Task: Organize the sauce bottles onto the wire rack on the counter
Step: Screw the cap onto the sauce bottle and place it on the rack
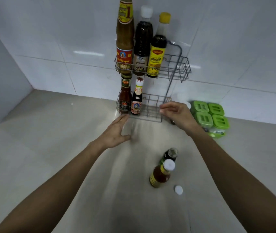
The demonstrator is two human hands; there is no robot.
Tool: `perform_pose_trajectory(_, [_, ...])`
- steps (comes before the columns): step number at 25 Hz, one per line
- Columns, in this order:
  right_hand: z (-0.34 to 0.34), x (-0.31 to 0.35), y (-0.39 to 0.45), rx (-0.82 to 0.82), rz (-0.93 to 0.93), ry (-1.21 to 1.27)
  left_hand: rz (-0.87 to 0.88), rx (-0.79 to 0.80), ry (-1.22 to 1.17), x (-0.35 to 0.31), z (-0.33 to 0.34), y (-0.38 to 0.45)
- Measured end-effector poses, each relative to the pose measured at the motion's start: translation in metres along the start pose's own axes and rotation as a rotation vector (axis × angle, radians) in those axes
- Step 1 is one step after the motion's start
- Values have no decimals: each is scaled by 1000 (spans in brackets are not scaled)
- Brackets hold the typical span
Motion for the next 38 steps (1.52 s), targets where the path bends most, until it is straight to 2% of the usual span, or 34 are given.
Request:
perform_pose_trajectory(4, [-40,-38,-83,-119,49,156,80,89,-248,-52,34,-44])
perform_pose_trajectory(7, [-59,-78,-135,-204,103,173,78,200,-396,-74,65,-68])
perform_pose_trajectory(10, [-40,-129,-177,-61,248,75,26,216,-455,-81,98,-83])
perform_pose_trajectory(13, [-14,-167,-205,100,323,-178,-25,141,-486,-83,119,-90])
perform_pose_trajectory(15, [-2,-177,-215,126,295,-348,-30,95,-532,-85,126,-95])
perform_pose_trajectory(17, [3,-176,-218,68,233,-439,-12,64,-584,-89,130,-99])
perform_pose_trajectory(25, [-1,-173,-216,-61,130,-492,-26,35,-691,-97,129,-112])
perform_pose_trajectory(30, [4,-170,-205,62,102,-552,-54,34,-751,-99,121,-117])
perform_pose_trajectory(34, [1,-168,-201,50,65,-567,-87,77,-734,-95,125,-120])
perform_pose_trajectory(36, [-2,-174,-198,7,88,-476,-105,102,-726,-93,129,-122])
perform_pose_trajectory(38, [-4,-180,-196,-39,181,-69,-118,118,-722,-92,132,-123])
Point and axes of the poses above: each hand's wrist, its own y-axis towards the middle knuckle, its own z-axis out of the palm, x = y × z, the point moved 9 cm from there along y, towards the middle knuckle, and after that the axes turned 1 degree about z, right-handed, at the moved point
